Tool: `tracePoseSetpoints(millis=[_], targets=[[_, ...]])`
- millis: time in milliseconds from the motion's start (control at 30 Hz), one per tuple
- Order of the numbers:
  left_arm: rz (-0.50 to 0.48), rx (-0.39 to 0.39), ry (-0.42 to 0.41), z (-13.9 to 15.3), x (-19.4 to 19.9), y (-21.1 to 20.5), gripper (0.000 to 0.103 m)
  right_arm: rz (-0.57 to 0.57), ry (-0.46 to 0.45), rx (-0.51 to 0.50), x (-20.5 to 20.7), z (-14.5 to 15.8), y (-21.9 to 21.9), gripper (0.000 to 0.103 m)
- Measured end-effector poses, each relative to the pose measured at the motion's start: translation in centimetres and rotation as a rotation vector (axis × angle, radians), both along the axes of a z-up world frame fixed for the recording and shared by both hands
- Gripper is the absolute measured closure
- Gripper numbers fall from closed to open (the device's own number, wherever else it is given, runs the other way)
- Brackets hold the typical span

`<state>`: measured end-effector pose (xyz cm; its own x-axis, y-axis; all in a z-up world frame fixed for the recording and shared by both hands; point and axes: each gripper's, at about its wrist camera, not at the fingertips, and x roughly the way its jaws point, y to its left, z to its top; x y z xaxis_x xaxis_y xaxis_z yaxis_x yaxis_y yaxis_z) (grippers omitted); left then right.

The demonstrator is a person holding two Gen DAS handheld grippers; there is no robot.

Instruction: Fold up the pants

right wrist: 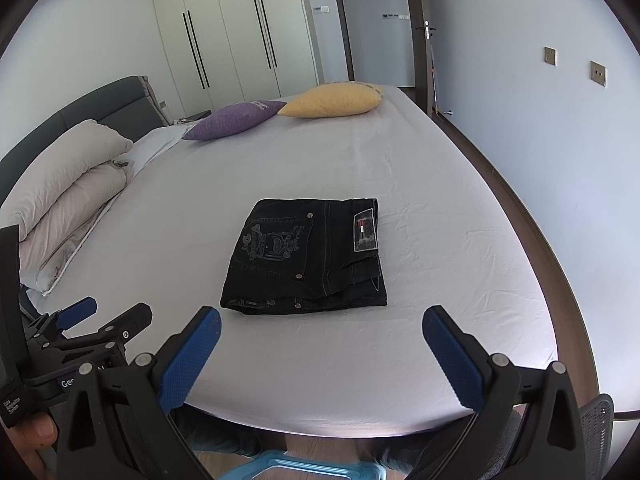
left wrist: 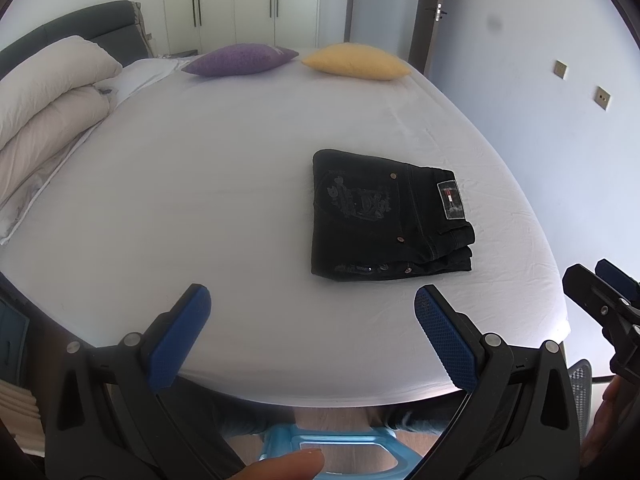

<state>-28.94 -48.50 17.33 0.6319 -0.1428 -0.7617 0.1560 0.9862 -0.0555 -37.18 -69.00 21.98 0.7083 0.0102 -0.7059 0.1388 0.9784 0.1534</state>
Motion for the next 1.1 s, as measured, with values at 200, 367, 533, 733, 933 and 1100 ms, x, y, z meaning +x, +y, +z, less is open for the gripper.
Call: tracePoseSetpoints(millis=[200, 367, 533, 733, 933, 1100], targets=[[0.000, -0.001, 0.001, -0.12, -0.11, -0.07, 0.000, 0.000, 0.004, 0.001, -0.08, -0.24, 0.20, 0.000], [0.000, -0.001, 0.001, -0.12, -0.10, -0.09, 0.000, 0.001, 0.006, 0.002, 0.02, -0.36, 0.21, 0.000], [0.000, 0.000, 0.002, -0.19, -0.17, -0.14, 0.000, 0.000, 0.006, 0.002, -0.03, -0.37, 0.30, 0.000], [-0.005, 0.002, 0.004, -0.36, -0.37, -0.34, 0.000, -0.001, 0.007, 0.002, -0.13, -0.48, 0.46, 0.000], [-0.007, 0.002, 0.005, -0.42, -0.48, -0.46, 0.000, 0.000, 0.007, 0.002, -0.11, -0.47, 0.41, 0.000], [-0.007, 0.002, 0.005, -0.47, -0.51, -0.54, 0.000, 0.000, 0.009, 0.003, -0.11, -0.53, 0.44, 0.000]])
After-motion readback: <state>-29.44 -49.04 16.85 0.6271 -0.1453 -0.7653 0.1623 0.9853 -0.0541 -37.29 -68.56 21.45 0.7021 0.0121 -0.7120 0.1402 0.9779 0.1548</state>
